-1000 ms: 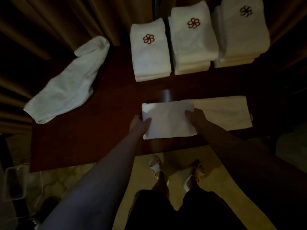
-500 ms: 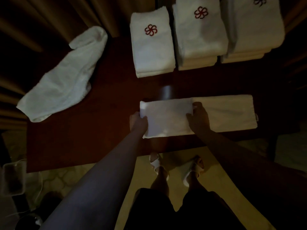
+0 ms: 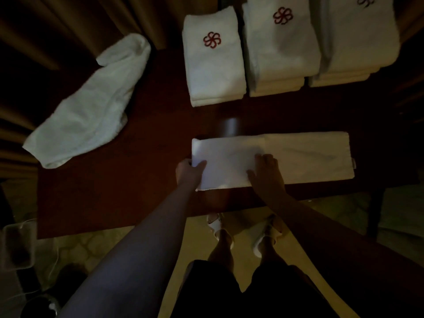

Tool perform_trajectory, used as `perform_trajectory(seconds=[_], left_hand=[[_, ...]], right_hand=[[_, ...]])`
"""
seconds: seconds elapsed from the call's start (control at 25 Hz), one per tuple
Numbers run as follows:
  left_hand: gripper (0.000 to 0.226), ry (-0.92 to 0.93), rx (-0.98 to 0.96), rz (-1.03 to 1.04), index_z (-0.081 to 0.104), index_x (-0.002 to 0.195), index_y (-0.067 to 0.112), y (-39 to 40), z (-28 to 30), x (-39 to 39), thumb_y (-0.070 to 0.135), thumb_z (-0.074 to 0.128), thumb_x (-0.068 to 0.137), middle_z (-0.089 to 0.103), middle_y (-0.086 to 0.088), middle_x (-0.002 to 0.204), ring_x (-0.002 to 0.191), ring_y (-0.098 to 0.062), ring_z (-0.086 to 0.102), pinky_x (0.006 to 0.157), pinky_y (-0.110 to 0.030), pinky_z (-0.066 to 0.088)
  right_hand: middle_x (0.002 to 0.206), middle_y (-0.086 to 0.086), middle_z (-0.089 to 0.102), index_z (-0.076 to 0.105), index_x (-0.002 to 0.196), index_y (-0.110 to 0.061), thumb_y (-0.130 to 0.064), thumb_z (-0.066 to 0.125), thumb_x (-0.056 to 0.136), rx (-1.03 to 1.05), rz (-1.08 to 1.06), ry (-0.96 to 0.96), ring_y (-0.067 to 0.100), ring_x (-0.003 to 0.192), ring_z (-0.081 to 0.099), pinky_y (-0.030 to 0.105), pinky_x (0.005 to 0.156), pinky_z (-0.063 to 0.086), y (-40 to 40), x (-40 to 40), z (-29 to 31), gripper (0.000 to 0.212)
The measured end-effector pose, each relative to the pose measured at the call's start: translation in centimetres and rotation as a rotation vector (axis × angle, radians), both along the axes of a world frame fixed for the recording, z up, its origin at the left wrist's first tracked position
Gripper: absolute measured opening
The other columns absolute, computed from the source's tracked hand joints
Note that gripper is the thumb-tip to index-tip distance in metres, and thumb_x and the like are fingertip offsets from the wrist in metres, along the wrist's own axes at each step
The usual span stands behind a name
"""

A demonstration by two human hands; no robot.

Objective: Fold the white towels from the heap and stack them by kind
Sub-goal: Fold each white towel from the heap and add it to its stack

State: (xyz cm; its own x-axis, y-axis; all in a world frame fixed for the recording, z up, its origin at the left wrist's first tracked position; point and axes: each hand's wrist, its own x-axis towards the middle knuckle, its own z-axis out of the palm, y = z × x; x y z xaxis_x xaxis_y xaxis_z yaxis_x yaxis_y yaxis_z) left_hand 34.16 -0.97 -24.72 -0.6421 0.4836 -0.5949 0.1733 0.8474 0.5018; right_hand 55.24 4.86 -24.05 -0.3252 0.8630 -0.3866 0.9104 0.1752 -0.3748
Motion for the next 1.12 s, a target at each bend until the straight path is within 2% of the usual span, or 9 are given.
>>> perform_trajectory(seconds=[0.28,0.4,0.48,0.56,0.68,0.76,0.92,1.08,1.12], left_hand=[[0.027,-0.294,0.200,0.181,0.062,0.104,0.008,-0.1,3.2,-2.4,0.027,0.068,0.087,0.063,-0.010,0.103,0.093,-0.028,0.061,0.073,-0.037,0.051],[0.019,-0.439,0.289,0.245,0.060,0.092,0.011,0.3,5.1,-2.3,0.025,0.071,0.085,0.064,-0.015,0.106,0.095,-0.030,0.063,0.083,-0.048,0.053],[0.020,-0.511,0.300,0.255,0.058,0.092,0.015,0.6,6.6,-1.2,0.028,0.071,0.085,0.065,-0.013,0.106,0.095,-0.029,0.064,0.084,-0.048,0.054],[0.026,-0.551,0.319,0.233,0.061,0.099,0.014,1.1,8.2,0.2,0.035,0.069,0.086,0.066,-0.011,0.106,0.092,-0.026,0.066,0.079,-0.042,0.056],[0.040,-0.634,0.342,0.200,0.063,0.109,0.013,2.4,10.4,2.5,0.048,0.052,0.095,0.068,-0.010,0.103,0.092,-0.024,0.066,0.074,-0.035,0.054],[0.049,-0.726,0.322,0.190,0.066,0.110,0.014,3.1,11.4,4.0,0.053,0.039,0.098,0.069,-0.011,0.106,0.097,-0.027,0.066,0.082,-0.039,0.053],[0.054,-0.757,0.318,0.097,0.067,0.111,0.010,4.4,12.6,7.1,0.052,0.035,0.099,0.070,-0.014,0.106,0.097,-0.034,0.067,0.090,-0.046,0.051],[0.032,-0.624,0.351,0.107,0.063,0.098,0.006,5.3,12.5,10.0,0.032,0.046,0.101,0.065,-0.010,0.088,0.074,-0.020,0.061,0.061,-0.025,0.050],[0.026,-0.580,0.325,0.081,0.062,0.097,0.007,5.3,12.1,11.0,0.028,0.048,0.100,0.065,-0.009,0.087,0.073,-0.018,0.061,0.059,-0.024,0.048]], right_hand=[[0.142,0.013,0.040,0.040,0.141,-0.008,-0.032,0.056,0.095,-0.252,-0.187,0.248,0.028,0.131,0.038,0.032,0.106,0.030,1.2,-1.5,2.9,0.055],[0.128,0.010,0.054,0.052,0.128,-0.013,-0.030,0.058,0.094,-0.216,-0.281,0.376,0.025,0.116,0.050,0.034,0.096,0.040,1.2,-3.7,5.5,0.039],[0.122,0.011,0.058,0.055,0.122,-0.013,-0.031,0.058,0.094,-0.401,-0.409,0.569,0.025,0.105,0.057,0.036,0.087,0.048,0.9,-5.7,7.6,0.034],[0.122,0.010,0.057,0.053,0.123,-0.013,-0.036,0.055,0.095,-0.592,-0.453,0.689,0.025,0.106,0.057,0.037,0.084,0.050,0.4,-7.3,9.7,0.037],[0.115,0.007,0.059,0.052,0.122,-0.008,-0.044,0.058,0.091,-0.515,-0.436,0.688,0.021,0.103,0.059,0.037,0.090,0.050,0.5,-7.2,11.6,0.048],[0.106,0.008,0.062,0.053,0.118,-0.004,-0.044,0.065,0.086,-0.395,-0.481,0.631,0.022,0.096,0.062,0.035,0.085,0.050,1.2,-5.8,12.3,0.052],[0.112,0.016,0.062,0.056,0.119,-0.001,-0.027,0.061,0.090,-0.194,-0.499,0.480,0.032,0.101,0.060,0.031,0.074,0.043,3.1,-1.4,12.9,0.038],[0.114,0.018,0.061,0.057,0.119,-0.001,-0.023,0.055,0.094,-0.185,-0.561,0.530,0.033,0.100,0.058,0.031,0.075,0.042,5.0,3.3,12.7,0.034],[0.113,0.017,0.062,0.058,0.119,-0.002,-0.023,0.056,0.094,-0.198,-0.577,0.547,0.032,0.099,0.059,0.031,0.075,0.041,5.5,4.7,12.6,0.033]])
